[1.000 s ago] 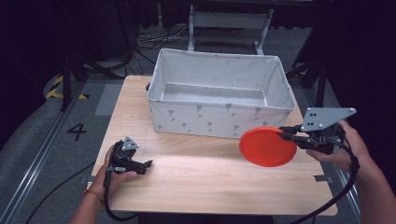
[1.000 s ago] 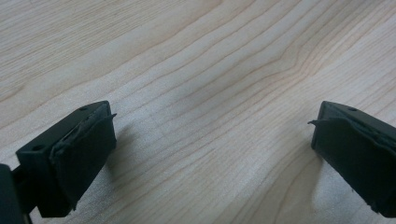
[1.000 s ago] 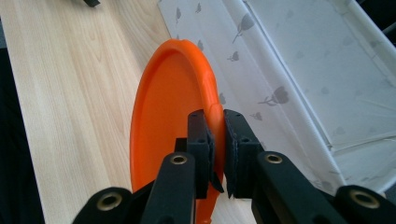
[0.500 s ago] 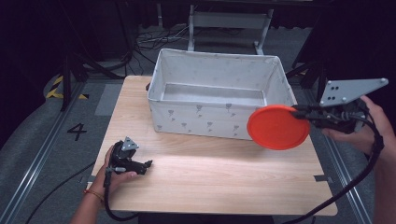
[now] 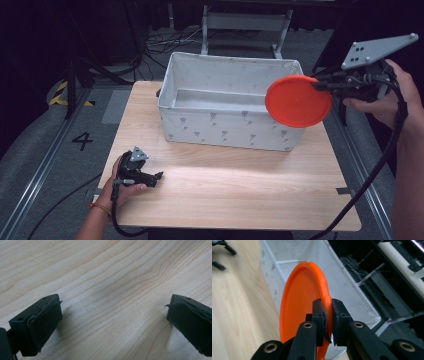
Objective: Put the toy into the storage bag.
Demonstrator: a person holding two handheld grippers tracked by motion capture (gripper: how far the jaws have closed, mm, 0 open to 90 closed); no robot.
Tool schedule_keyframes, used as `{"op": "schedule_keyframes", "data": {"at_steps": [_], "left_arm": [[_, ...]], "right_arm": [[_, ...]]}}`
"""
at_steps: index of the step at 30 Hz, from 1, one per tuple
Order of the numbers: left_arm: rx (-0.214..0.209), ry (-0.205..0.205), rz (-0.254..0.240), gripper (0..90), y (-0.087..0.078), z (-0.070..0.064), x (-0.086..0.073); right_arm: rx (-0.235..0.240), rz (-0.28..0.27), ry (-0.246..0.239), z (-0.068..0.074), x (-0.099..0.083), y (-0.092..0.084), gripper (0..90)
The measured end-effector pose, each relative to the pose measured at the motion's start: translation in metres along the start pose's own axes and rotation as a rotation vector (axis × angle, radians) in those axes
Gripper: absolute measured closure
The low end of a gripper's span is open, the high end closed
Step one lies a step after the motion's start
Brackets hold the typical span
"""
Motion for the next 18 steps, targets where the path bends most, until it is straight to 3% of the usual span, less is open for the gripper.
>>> {"op": "schedule_keyframes", "data": {"at_steps": [8, 18], "left_arm": [[0.000, 0.003, 0.001, 0.2, 0.000, 0.000, 0.000], [-0.002, 0.005, 0.003, 0.2, 0.000, 0.001, 0.000]], "right_arm": [[-0.039, 0.014, 0.015, -0.023, 0.012, 0.028, 82.4], [-0.034, 0.070, 0.031, -0.035, 0.000, 0.079, 82.4]]}}
Point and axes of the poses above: each handheld gripper's, and its own axes: y roughly forward along the jaws, x roughly out of its top, z roughly to its left, the point moved 2 cm from there along y, roughly forward along the jaws, and after that the axes turned 11 degrees about -x, right-handed, at the moved point
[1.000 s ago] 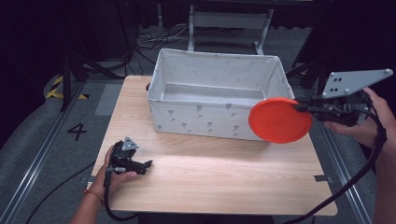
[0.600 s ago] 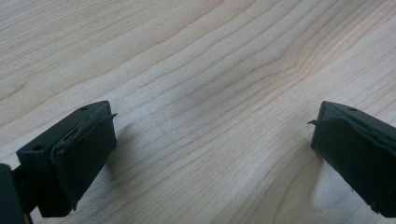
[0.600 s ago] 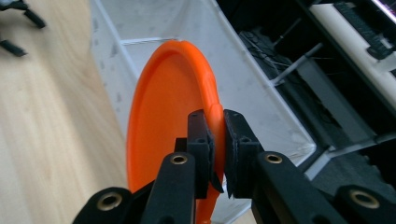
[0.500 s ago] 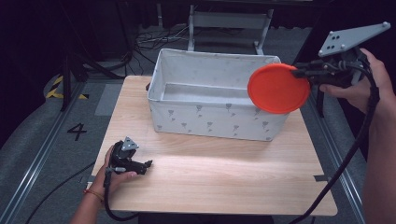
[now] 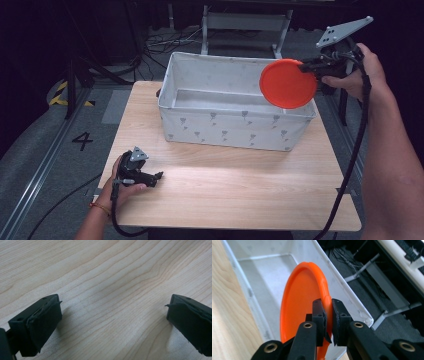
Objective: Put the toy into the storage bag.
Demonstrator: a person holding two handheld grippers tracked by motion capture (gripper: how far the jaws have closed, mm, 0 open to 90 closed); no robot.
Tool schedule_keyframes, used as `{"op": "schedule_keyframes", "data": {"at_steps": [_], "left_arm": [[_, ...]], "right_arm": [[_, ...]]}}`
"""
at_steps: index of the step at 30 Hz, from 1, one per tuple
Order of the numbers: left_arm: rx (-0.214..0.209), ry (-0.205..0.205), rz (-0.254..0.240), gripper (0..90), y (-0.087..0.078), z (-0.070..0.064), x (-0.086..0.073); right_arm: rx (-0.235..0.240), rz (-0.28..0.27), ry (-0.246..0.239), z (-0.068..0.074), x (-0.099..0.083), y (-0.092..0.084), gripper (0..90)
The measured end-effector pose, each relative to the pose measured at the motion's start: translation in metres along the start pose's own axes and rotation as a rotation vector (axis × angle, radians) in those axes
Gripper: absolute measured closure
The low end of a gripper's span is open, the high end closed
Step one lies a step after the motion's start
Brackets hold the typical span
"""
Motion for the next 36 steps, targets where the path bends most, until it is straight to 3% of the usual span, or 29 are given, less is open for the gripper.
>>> {"op": "schedule_keyframes", "data": {"at_steps": [6, 14, 24, 28, 36], "left_arm": [[-0.001, 0.002, 0.001, 0.2, 0.000, 0.000, 0.000], [-0.001, 0.002, 0.001, 0.2, 0.000, 0.000, 0.000], [-0.001, 0.002, 0.001, 0.2, 0.000, 0.000, 0.000], [-0.001, 0.002, 0.000, 0.2, 0.000, 0.000, 0.000], [-0.002, 0.003, 0.001, 0.2, 0.000, 0.000, 0.000]], "right_arm": [[0.011, 0.043, 0.011, 0.001, -0.011, 0.026, 82.4], [0.077, 0.082, -0.022, 0.017, -0.023, 0.051, 82.4], [0.132, 0.138, -0.065, 0.033, -0.035, 0.073, 82.4], [0.183, 0.193, -0.092, 0.043, -0.045, 0.085, 82.3], [0.223, 0.240, -0.117, 0.051, -0.055, 0.094, 82.3]]}}
Point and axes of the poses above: each handheld gripper's, and its own axes: y roughly forward along the jaws, x roughly out of its top, z roughly to its left, the point moved 2 cm from there along y, roughly forward along the jaws, and after that the axes turned 11 degrees about -x, right-handed, at the moved point
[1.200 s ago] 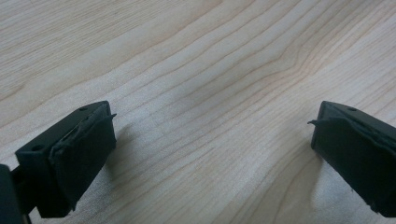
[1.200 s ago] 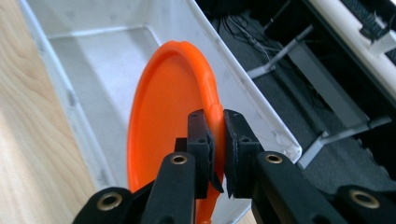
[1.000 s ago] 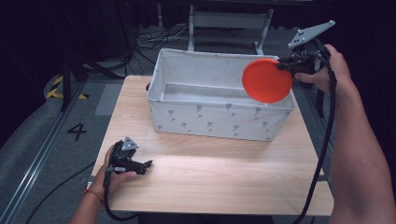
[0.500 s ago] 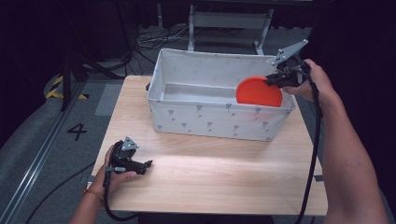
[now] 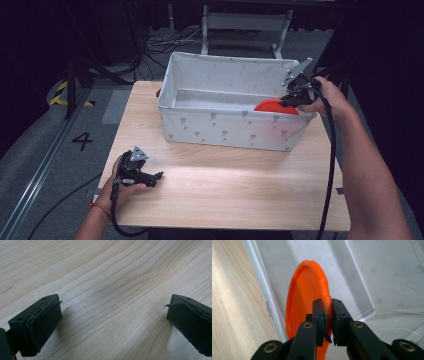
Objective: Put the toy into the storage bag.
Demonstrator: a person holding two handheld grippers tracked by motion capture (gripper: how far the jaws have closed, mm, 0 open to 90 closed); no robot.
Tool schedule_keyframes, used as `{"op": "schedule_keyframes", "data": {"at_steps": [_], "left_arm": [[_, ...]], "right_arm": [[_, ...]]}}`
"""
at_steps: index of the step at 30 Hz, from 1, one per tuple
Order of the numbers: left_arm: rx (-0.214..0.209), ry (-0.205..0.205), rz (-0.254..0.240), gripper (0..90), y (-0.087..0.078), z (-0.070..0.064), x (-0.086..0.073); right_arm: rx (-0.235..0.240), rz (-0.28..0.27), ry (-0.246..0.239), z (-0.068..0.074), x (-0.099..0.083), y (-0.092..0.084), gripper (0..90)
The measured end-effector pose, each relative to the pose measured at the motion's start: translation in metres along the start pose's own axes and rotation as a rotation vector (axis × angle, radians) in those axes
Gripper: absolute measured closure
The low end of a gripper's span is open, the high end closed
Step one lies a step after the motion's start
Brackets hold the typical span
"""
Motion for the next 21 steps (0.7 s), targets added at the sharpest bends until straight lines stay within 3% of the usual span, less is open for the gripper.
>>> {"op": "schedule_keyframes", "data": {"at_steps": [6, 15, 17, 21], "left_arm": [[0.001, -0.001, -0.001, 0.2, 0.000, 0.000, 0.000], [0.001, 0.000, 0.000, 0.2, 0.000, 0.000, 0.000], [-0.001, 0.000, 0.000, 0.2, 0.000, 0.000, 0.000], [-0.001, 0.000, 0.000, 0.2, 0.000, 0.000, 0.000]], "right_arm": [[0.020, 0.041, -0.021, 0.001, -0.002, 0.004, 82.2], [0.060, 0.153, -0.064, 0.002, -0.007, 0.015, 81.9], [0.063, 0.201, -0.074, 0.002, -0.009, 0.021, 81.5], [0.072, 0.225, -0.084, 0.005, -0.009, 0.023, 80.5]]}}
Point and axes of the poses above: each handheld gripper's, and its own axes: y roughly forward along the jaws, x roughly out of its top, z roughly to its left, the point moved 2 cm from there along y, roughly forward along the jaws, and after that the axes turned 11 degrees about -x, right-handed, at the moved point
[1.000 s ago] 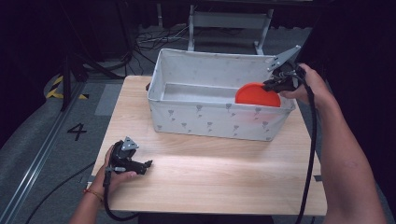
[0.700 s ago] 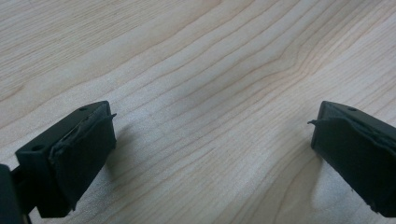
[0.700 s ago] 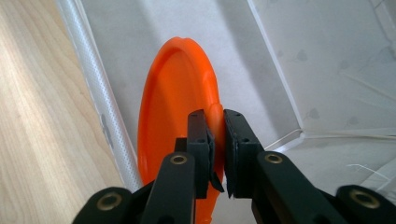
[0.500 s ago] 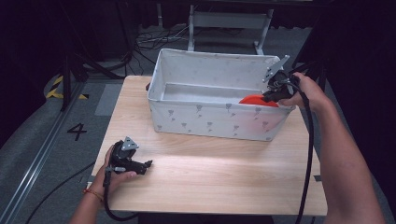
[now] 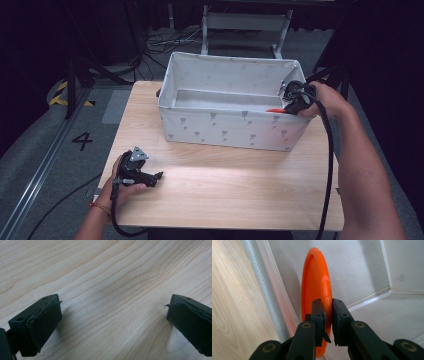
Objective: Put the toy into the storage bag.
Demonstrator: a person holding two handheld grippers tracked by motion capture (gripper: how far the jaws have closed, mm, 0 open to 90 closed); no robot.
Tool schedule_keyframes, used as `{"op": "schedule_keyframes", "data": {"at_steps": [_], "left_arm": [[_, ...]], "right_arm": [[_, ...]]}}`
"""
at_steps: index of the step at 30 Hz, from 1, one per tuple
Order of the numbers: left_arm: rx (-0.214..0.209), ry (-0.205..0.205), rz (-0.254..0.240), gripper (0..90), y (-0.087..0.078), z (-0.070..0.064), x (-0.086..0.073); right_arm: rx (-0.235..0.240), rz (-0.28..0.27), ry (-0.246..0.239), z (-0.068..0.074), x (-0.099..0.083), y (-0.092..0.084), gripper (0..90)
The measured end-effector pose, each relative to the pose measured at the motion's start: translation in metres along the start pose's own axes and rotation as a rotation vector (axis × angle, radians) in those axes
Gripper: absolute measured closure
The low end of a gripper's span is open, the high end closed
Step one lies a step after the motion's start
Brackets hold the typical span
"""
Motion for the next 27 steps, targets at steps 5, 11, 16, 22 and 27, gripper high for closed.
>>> {"op": "schedule_keyframes", "data": {"at_steps": [5, 11, 16, 22, 27], "left_arm": [[0.002, -0.001, 0.000, 0.2, 0.000, 0.000, 0.000], [0.002, -0.001, 0.000, 0.2, 0.000, 0.000, 0.000], [0.001, 0.000, 0.000, 0.2, 0.000, 0.000, 0.000], [0.002, 0.000, 0.000, 0.2, 0.000, 0.000, 0.000], [0.002, 0.000, 0.000, 0.2, 0.000, 0.000, 0.000]], "right_arm": [[-0.017, -0.039, 0.007, 0.001, 0.001, -0.005, 76.5], [-0.050, -0.098, 0.049, -0.001, 0.000, -0.011, 66.6], [-0.077, -0.181, 0.158, -0.003, -0.003, -0.015, 51.6], [-0.084, -0.377, 0.345, 0.004, -0.014, -0.025, 32.4], [-0.145, -0.471, 0.428, 0.017, -0.026, -0.038, 28.8]]}}
Point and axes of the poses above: each handheld gripper's, and its own axes: y roughly forward along the jaws, x roughly out of its top, z roughly to its left, the point moved 2 cm from there along y, roughly forward along the jaws, and after that the axes turned 11 degrees about -x, right-handed, at the moved point
